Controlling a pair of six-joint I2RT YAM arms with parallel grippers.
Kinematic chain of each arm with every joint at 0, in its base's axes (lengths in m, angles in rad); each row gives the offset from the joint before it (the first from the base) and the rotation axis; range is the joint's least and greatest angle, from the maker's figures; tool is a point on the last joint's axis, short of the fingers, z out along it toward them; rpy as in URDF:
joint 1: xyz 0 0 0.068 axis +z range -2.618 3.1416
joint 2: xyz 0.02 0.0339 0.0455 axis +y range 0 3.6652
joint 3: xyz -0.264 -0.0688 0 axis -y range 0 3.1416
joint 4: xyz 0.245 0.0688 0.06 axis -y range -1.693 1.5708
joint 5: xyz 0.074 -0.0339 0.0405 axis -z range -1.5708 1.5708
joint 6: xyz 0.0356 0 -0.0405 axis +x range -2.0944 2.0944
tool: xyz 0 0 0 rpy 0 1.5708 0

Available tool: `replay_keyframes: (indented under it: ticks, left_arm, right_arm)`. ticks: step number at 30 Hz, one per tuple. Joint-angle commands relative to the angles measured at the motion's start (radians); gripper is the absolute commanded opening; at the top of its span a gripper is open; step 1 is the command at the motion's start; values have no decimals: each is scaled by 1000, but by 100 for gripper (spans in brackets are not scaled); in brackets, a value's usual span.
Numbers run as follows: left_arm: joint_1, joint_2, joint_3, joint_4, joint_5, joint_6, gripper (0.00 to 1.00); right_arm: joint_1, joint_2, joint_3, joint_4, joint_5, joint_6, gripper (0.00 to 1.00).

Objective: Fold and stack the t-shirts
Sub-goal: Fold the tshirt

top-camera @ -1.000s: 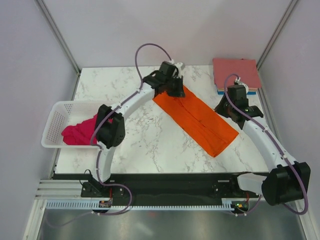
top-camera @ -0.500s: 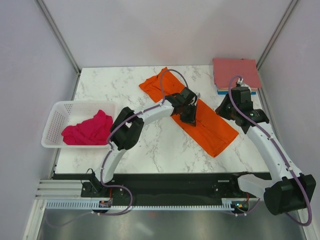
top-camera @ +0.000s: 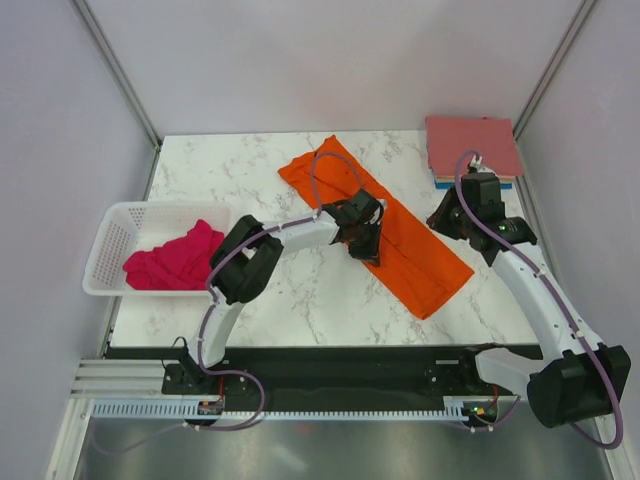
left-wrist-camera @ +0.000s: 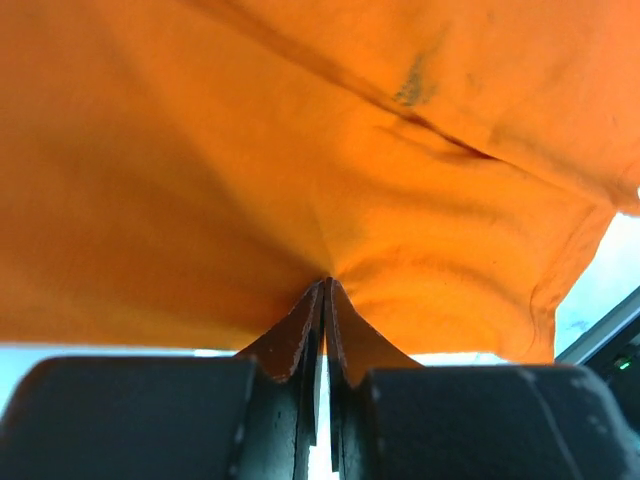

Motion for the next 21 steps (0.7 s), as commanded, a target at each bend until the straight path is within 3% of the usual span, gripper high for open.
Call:
replay_keyframes:
  ticks: [1,7,12,17,21]
  left_arm:
    - [-2,-79,-189,-98,-133,-11,10]
    - [25,-305,-456,-137,-258,-4,11]
    - [62,-435,-520,-199,-350,18,14]
    - [198,-369,-381,-210,-306,98,15]
    - [268,-260,-134,-220,-287,127,14]
  right_arm:
    - [-4,7,-13,27,-21,-30,29]
    - [-3,10,-99,93,-96,-30,30]
    - [-4,13,-136,135,-142,-12,31]
    - [-3,28,-145,164,-157,-7,31]
    - [-3,34,-142,171,-159,-13,32]
